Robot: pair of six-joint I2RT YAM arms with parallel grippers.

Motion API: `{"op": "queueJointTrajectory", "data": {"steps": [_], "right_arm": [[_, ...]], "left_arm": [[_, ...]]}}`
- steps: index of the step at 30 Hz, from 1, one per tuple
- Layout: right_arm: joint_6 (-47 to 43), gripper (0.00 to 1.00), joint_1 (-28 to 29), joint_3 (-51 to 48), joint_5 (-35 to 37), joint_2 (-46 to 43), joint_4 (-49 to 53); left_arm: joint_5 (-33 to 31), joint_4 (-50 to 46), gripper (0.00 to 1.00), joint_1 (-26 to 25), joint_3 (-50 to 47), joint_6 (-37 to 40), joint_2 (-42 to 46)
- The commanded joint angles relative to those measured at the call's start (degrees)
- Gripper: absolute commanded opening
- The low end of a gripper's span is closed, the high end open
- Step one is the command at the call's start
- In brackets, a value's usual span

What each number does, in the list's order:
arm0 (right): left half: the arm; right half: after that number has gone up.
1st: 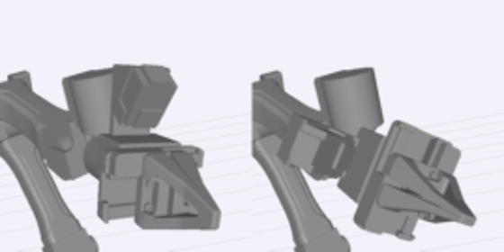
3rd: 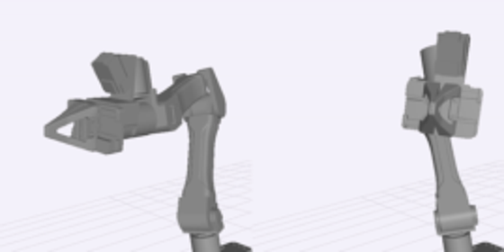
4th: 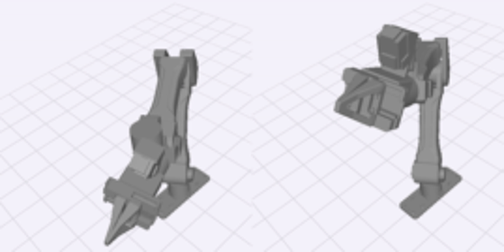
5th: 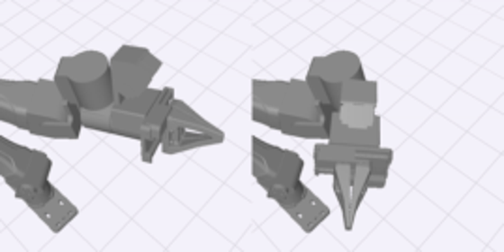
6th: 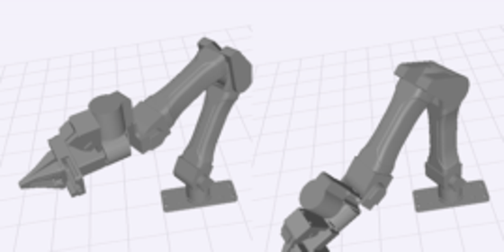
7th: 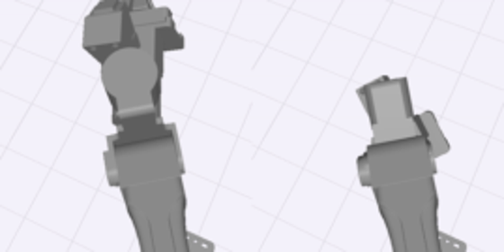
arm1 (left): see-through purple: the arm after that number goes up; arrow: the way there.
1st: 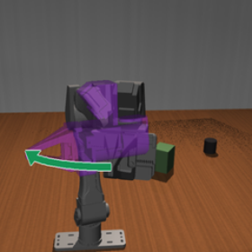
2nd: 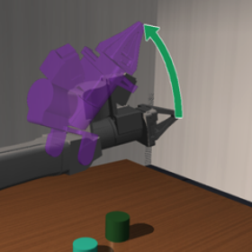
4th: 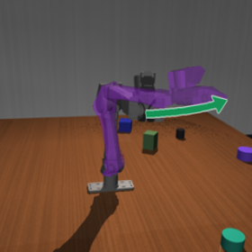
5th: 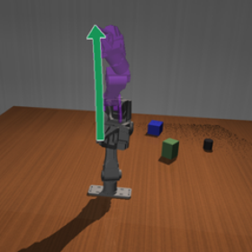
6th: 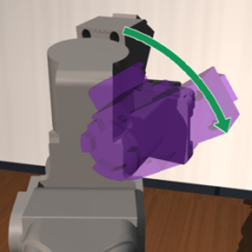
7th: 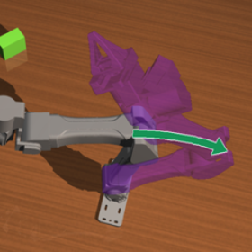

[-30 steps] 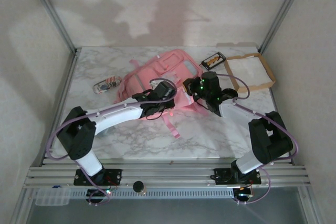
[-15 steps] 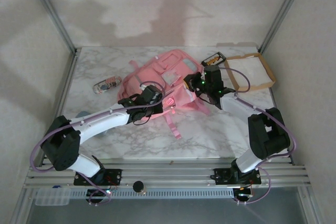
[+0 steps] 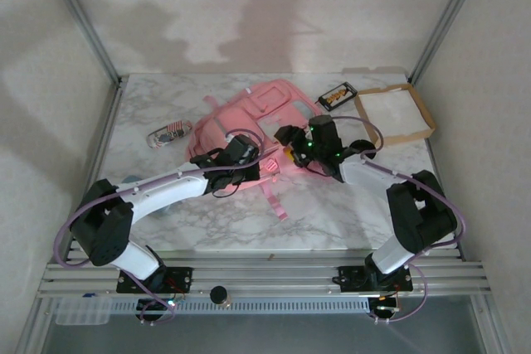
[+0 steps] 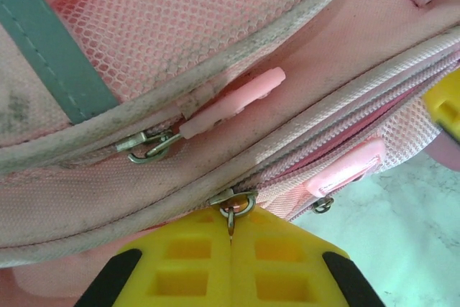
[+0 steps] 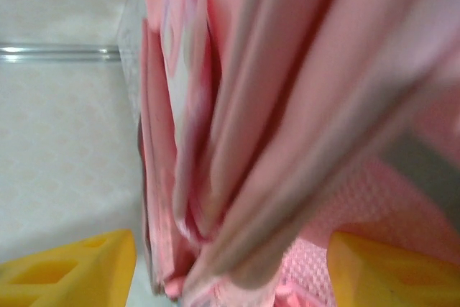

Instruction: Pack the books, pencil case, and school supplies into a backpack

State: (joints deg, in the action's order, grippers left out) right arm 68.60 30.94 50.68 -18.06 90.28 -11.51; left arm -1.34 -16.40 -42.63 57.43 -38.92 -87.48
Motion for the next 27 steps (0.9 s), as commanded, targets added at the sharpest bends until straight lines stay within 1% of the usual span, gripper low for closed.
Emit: {"op": "queueJointTrajectory", "data": {"steps": [1, 3, 5, 6, 7, 10, 13, 18, 20, 22, 27], "right_arm": [[2.4, 0.72, 4.2, -1.2, 3.5, -2.6, 0.7], [3.6, 0.7, 5.9, -1.0, 5.2, -2.1, 0.1], [5.0, 0.68, 6.4, -0.7, 5.5, -0.4, -1.5], [5.3, 0.64, 6.4, -0.2, 5.5, 0.9, -2.4], [5.2, 0.62, 6.5, 0.7, 5.7, 1.9, -2.8], [2.9, 0.55, 6.8, 5.0, 8.4, 4.8, -0.2], [1.4, 0.38, 6.7, 5.5, 11.5, 5.2, 0.1], [-1.3, 0.11, 5.5, 5.6, 13.0, 5.4, 1.7], [-2.5, 0.03, 4.7, 5.3, 13.2, 4.9, 2.1], [-3.7, 0.0, 3.9, 5.3, 13.5, 4.2, 3.4], [-7.8, 0.0, 0.4, 5.7, 11.2, 2.7, 5.8]], "left_arm": [[0.2, 3.9, 0.0, 0.4, 2.0, 1.3, -0.2], [0.3, 4.0, 0.0, 0.4, 1.9, 1.6, -0.4], [-0.1, 3.8, 0.0, 0.4, 1.9, 1.8, -0.5], [-0.7, 3.7, 0.0, 0.4, 1.8, 1.8, -0.4], [-1.0, 3.6, 0.0, 0.5, 1.7, 1.8, -0.4], [-1.4, 3.2, 0.0, 0.5, 2.0, 1.9, -1.0], [-2.6, 1.8, 0.0, 0.5, 2.5, 2.0, -1.1], [-4.9, 0.4, 0.0, 0.8, 1.7, 2.0, 0.0], [-5.3, -0.5, 0.0, 1.0, 1.2, 1.6, 0.5], [-5.5, -1.9, 0.0, 1.6, 0.2, 0.3, 0.9], [-6.7, -3.5, 0.0, 3.1, -4.1, -0.2, 3.4]]}}
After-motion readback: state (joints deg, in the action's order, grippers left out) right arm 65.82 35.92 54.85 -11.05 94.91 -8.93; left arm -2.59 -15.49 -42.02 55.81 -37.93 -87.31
